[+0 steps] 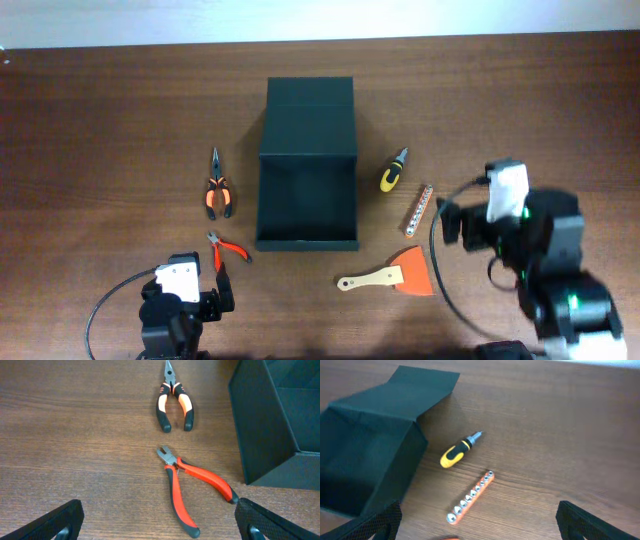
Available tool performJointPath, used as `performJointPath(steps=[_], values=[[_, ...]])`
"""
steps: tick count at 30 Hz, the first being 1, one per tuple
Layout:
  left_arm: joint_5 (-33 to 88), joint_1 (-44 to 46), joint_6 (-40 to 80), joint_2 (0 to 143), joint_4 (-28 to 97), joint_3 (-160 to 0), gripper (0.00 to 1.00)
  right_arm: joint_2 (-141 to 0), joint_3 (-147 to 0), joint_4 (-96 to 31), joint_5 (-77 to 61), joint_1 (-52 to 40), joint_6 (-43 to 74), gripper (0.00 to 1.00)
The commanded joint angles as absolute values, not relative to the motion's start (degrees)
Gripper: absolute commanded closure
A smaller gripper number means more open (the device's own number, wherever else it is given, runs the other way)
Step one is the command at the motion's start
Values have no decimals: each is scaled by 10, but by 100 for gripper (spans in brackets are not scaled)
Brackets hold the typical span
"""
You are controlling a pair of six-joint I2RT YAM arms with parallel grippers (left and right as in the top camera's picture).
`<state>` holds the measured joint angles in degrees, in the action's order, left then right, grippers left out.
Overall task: Pack container
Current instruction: 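Move the right gripper over the orange socket rail and lower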
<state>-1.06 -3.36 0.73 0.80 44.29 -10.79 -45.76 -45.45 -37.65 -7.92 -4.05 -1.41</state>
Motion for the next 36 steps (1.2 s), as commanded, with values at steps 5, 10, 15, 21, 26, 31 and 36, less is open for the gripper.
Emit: performJointPath(steps=[5,10,15,21,26,31,36], values=[[-9,-36,13,3,441,-105,1,-641,-574,-427,-86,-39,158,1],[-9,-36,13,3,441,-105,1,-732,-616,-432,-66,-58,200,1],[-9,-36,13,3,441,-105,1,-782,-637,-456,2,-92,274,1],[-9,-36,13,3,441,-105,1,-812,-639,-440,8,-110,279,1],[-9,-36,13,3,441,-105,1,-841,-639,-426,24,-108,280,1],[-9,-36,13,3,441,-105,1,-888,-638,-437,22,-109,298,1],[-9,-36,13,3,441,-105,1,-952,-638,-438,17,-109,336,1]])
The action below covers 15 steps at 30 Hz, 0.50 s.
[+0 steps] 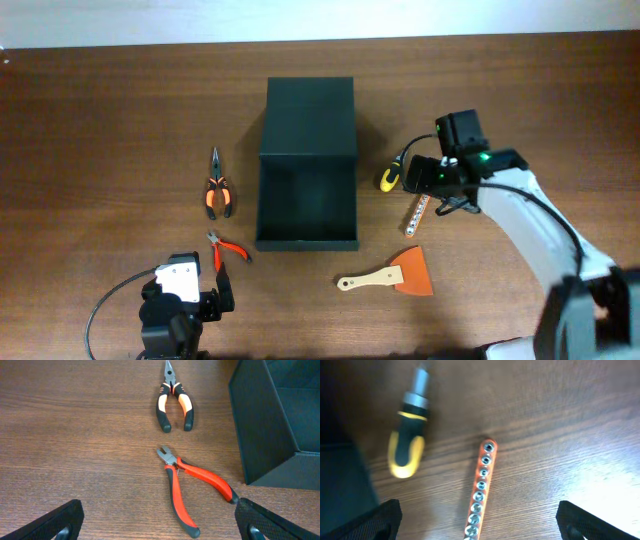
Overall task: Pack container
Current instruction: 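Move the right gripper over the orange socket rail and lower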
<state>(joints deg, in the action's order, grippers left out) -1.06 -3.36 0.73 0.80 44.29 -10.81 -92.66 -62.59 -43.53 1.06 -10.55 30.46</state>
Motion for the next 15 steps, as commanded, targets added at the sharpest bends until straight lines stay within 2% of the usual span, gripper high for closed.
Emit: performJointPath(steps=[1,7,9,15], values=[[-9,-36,13,3,441,-105,1,-965,-638,-438,15,-109,340,1],[-9,-36,13,3,441,-105,1,-1017,-638,-437,-13,-109,347,0],[-9,-36,13,3,441,-105,1,-1026,-638,-437,-15,-109,347,4],[-9,-36,13,3,441,-105,1,-1038,-637,-433,-19,-109,346,5]])
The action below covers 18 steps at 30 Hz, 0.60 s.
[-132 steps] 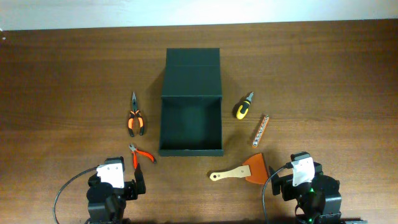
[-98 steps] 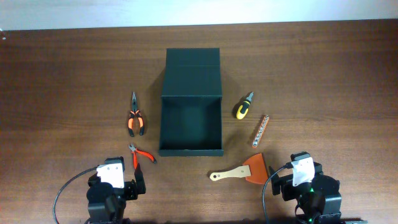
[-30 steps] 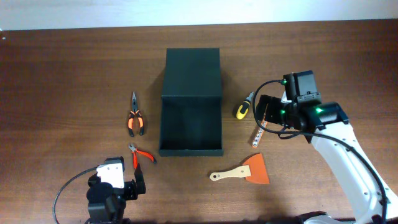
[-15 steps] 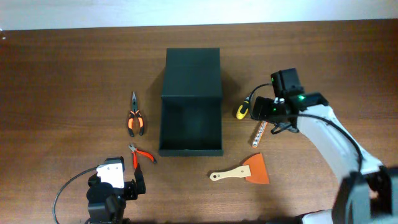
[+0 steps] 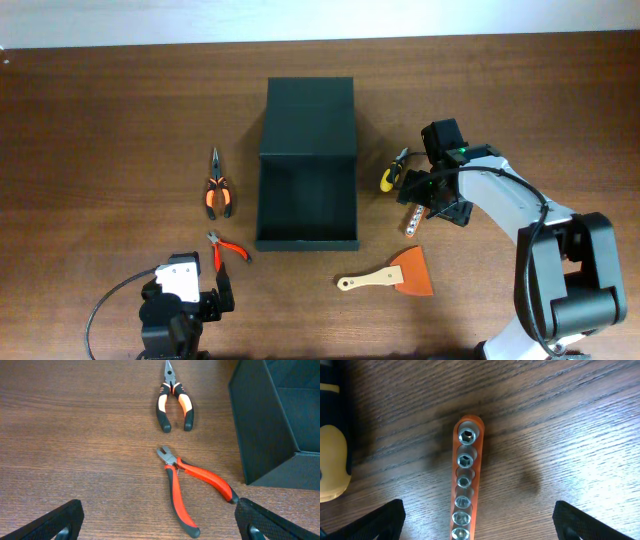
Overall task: Pack container
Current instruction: 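Move the right gripper over the orange socket rail and lower, then close the right gripper on the orange socket rail and lift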
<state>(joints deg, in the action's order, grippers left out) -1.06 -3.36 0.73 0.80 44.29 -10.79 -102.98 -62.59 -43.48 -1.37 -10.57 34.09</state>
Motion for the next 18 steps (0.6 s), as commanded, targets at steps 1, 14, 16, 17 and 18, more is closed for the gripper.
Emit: performJointPath(steps=[1,14,16,17,18], values=[[-9,-36,13,3,441,-105,1,-1042,-637,-431,-19,-109,346,6],[-9,-36,13,3,441,-105,1,-1063,-637,-418,-34,-109,346,27],[-9,-36,13,3,441,-105,1,-1063,-637,-417,-34,-109,346,35],[-9,-36,13,3,441,-105,1,-1063,-637,-417,-34,-109,346,38],[-9,-36,13,3,441,-105,1,-1063,-637,-417,-35,-109,346,42]])
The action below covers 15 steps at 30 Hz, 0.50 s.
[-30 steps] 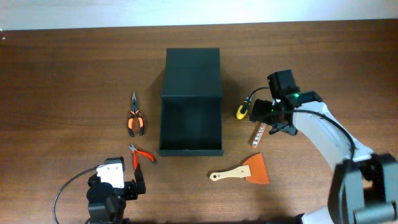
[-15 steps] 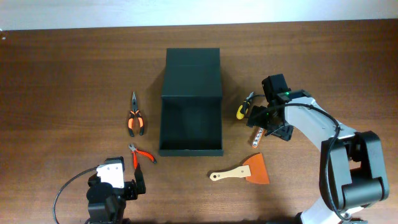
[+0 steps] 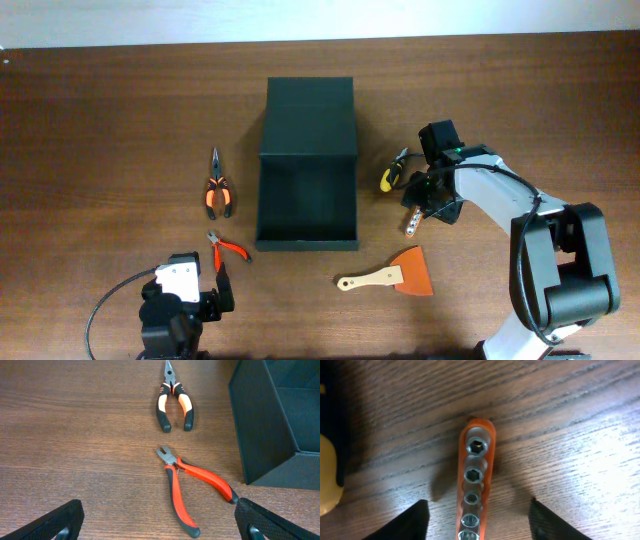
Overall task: Pack container
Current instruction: 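Close the right gripper on the orange socket rail and lift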
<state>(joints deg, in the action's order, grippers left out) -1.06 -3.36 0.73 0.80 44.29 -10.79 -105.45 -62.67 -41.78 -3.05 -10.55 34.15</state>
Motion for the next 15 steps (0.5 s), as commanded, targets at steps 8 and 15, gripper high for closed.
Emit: performJointPath(steps=[8,15], values=[[-9,-36,13,3,441,-105,1,-1063,-637,-416,-34,-109,346,61],[-9,-36,13,3,441,-105,1,-1063,-637,-415,-34,-109,346,72]])
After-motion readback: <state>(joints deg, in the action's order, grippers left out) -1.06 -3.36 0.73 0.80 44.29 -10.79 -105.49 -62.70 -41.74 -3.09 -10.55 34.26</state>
